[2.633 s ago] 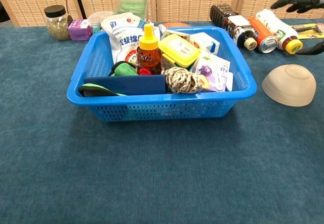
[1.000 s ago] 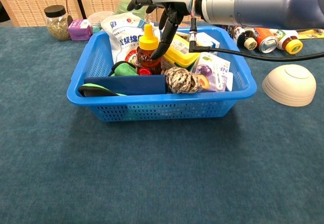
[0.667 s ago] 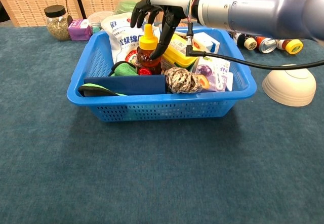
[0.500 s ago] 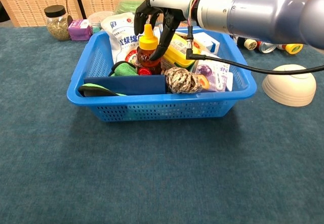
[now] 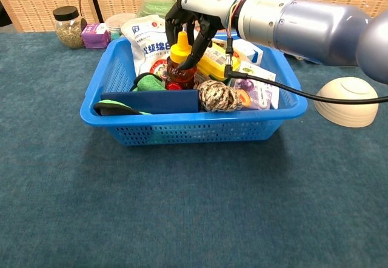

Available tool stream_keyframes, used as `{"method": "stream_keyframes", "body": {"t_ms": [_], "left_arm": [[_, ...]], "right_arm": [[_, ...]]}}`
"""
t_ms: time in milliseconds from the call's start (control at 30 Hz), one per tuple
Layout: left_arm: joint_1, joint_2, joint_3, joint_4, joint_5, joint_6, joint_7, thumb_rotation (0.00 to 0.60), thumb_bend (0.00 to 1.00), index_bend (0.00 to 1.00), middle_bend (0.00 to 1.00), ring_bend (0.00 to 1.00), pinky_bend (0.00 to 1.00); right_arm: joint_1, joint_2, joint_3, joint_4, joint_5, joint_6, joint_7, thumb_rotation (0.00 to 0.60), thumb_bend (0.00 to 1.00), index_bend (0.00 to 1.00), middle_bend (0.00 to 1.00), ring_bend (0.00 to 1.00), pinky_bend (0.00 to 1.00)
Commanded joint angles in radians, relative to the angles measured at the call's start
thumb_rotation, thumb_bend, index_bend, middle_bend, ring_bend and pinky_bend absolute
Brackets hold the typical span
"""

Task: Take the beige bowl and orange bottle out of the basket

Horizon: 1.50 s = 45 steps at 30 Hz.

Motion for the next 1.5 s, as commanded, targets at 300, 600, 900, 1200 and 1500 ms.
{"method": "stream_keyframes", "body": {"t_ms": [300, 600, 900, 1200, 1500], "left_arm": [[0.000, -0.002, 0.003, -0.002, 0.005, 0.000, 0.007, 0.600, 0.06, 0.00, 0.00, 0.00, 0.00], [-0.001, -0.001, 0.004, -0.001, 0.007, -0.003, 0.005, 0.600, 0.06, 0.00, 0.00, 0.00, 0.00], [0.000, -0.002, 0.011, -0.004, 0.022, 0.000, 0.012, 0.600, 0.06, 0.00, 0.00, 0.00, 0.00], [0.002, -0.008, 0.020, -0.009, 0.040, 0.003, 0.029, 0.600, 0.06, 0.00, 0.00, 0.00, 0.00], [0.002, -0.010, 0.021, -0.012, 0.040, 0.003, 0.039, 0.600, 0.06, 0.00, 0.00, 0.00, 0.00]], "right_arm": [[-0.032, 0.003, 0.002, -0.002, -0.065, 0.033, 0.035, 0.600, 0.47, 0.57, 0.54, 0.53, 0.71], [-0.076, 0.078, 0.017, -0.099, -0.150, 0.107, 0.064, 0.600, 0.50, 0.59, 0.54, 0.54, 0.71], [-0.135, 0.211, 0.066, -0.227, -0.192, 0.207, 0.046, 0.600, 0.51, 0.59, 0.55, 0.54, 0.71], [-0.215, 0.396, 0.143, -0.286, -0.173, 0.289, 0.042, 0.600, 0.51, 0.59, 0.55, 0.54, 0.71], [-0.276, 0.460, 0.104, -0.195, -0.141, 0.244, 0.088, 0.600, 0.51, 0.59, 0.55, 0.54, 0.71]]}}
